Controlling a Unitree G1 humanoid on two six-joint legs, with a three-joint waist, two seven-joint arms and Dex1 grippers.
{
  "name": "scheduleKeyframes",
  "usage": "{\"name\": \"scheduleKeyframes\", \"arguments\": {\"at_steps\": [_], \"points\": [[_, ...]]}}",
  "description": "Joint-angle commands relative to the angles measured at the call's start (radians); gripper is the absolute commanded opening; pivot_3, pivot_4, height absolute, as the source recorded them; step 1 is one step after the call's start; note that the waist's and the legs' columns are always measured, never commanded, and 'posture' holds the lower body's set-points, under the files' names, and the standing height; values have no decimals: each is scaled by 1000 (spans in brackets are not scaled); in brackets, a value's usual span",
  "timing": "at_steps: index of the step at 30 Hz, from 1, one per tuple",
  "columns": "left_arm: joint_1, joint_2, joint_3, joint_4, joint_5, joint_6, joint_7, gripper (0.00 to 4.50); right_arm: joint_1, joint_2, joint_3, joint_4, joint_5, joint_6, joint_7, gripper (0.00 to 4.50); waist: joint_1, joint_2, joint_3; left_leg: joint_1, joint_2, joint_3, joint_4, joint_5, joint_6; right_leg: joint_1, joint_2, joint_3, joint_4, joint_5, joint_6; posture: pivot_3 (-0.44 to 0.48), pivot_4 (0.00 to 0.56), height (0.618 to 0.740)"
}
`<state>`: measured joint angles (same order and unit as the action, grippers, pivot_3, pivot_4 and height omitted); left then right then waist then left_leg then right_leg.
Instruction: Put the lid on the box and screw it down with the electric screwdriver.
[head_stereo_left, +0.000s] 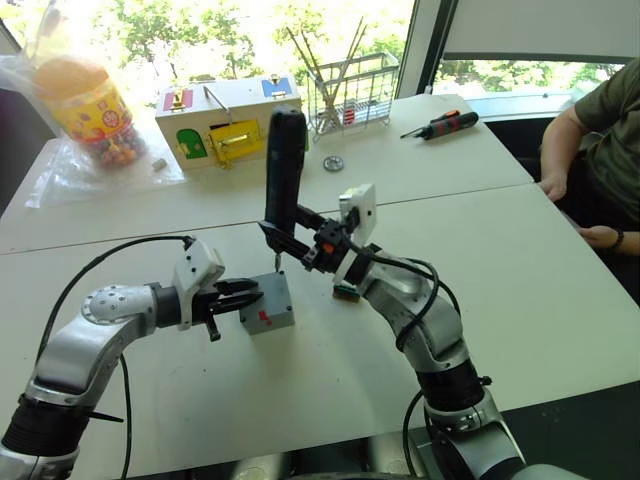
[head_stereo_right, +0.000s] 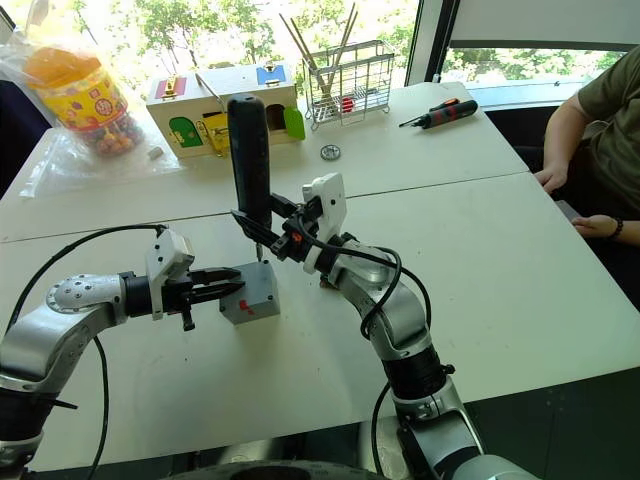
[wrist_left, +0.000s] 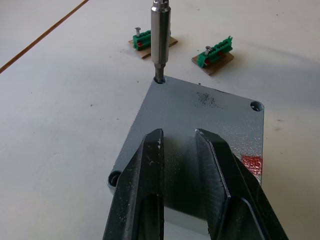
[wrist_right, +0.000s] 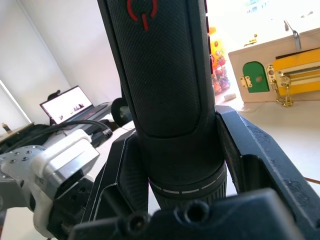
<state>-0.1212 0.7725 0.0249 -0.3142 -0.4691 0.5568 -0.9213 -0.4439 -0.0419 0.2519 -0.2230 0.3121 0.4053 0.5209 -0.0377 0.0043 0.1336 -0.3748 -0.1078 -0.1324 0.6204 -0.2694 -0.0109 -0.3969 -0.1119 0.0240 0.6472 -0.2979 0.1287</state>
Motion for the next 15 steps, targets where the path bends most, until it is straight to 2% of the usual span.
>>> {"name": "scheduleKeyframes", "arguments": {"at_steps": [1, 15], "points": [[19, 0, -19, 30, 21, 24, 10, 986, -21, 4, 0, -33, -2, -49, 11, 1697, 0, 0, 0, 0, 0, 0, 0, 0, 0, 0, 0, 0, 0, 0, 0, 0, 150, 740], [17, 1, -35, 27, 30, 20, 10, 986, -4, -6, 6, -44, 8, -24, 25, 1697, 2, 0, 0, 0, 0, 0, 0, 0, 0, 0, 0, 0, 0, 0, 0, 0, 150, 740]]}}
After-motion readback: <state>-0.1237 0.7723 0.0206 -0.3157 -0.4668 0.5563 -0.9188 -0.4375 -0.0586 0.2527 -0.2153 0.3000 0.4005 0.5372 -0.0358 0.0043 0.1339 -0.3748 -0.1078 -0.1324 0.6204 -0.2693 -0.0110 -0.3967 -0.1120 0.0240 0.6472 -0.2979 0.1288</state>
